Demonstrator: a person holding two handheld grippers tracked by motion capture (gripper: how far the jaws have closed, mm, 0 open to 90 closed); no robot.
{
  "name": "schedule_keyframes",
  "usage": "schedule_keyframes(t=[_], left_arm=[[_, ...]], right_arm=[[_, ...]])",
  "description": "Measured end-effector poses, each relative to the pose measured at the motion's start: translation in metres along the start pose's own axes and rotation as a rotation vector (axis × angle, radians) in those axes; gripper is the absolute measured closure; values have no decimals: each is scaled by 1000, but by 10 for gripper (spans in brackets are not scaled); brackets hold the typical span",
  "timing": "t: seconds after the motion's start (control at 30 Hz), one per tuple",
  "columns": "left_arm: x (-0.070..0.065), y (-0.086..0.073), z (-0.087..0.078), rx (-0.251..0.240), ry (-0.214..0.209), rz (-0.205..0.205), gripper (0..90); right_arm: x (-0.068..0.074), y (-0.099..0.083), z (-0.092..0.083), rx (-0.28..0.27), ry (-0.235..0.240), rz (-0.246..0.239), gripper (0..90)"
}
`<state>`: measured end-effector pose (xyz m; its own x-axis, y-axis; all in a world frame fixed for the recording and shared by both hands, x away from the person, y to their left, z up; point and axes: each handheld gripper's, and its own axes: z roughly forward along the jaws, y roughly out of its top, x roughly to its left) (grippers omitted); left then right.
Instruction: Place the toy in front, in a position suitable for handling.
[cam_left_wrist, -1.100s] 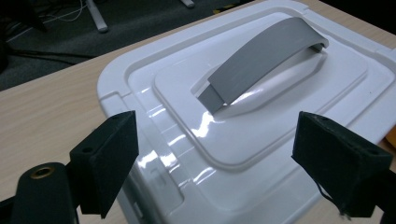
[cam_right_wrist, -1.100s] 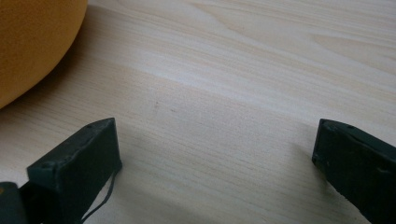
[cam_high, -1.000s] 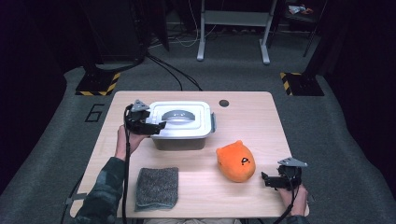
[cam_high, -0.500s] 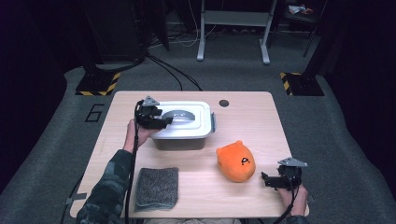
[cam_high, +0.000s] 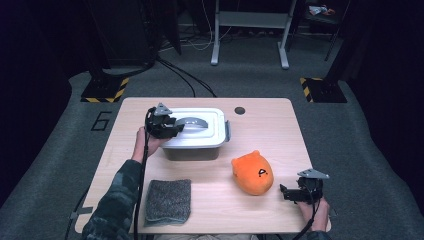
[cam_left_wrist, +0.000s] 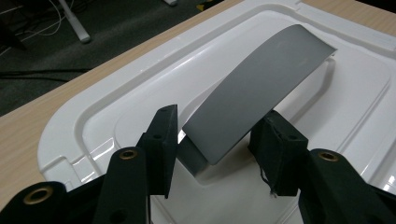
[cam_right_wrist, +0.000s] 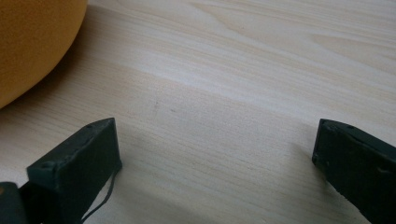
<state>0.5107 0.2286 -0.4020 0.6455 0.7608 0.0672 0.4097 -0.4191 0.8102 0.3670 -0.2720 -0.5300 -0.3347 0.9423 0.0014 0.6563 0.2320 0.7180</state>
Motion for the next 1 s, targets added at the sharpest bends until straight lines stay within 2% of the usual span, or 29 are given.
schedule_keyframes(t=[0.37, 0.67, 0.7, 0.93, 1.0], left_arm=[[8, -2, 2, -21, 17, -17, 527], [20, 3, 3, 15, 20, -24, 530], [20, 4, 4, 3, 25, -28, 531], [25, 3, 5, -3, 24, -16, 536], [25, 3, 6, -7, 35, -5, 540]], right_arm=[[0, 0, 0, -1, -4, 6, 0], [0, 0, 0, -1, -6, 1, 0], [0, 0, 0, 0, -6, 2, 0], [0, 0, 0, -1, -6, 2, 0], [-1, 0, 0, 0, -5, -1, 0]])
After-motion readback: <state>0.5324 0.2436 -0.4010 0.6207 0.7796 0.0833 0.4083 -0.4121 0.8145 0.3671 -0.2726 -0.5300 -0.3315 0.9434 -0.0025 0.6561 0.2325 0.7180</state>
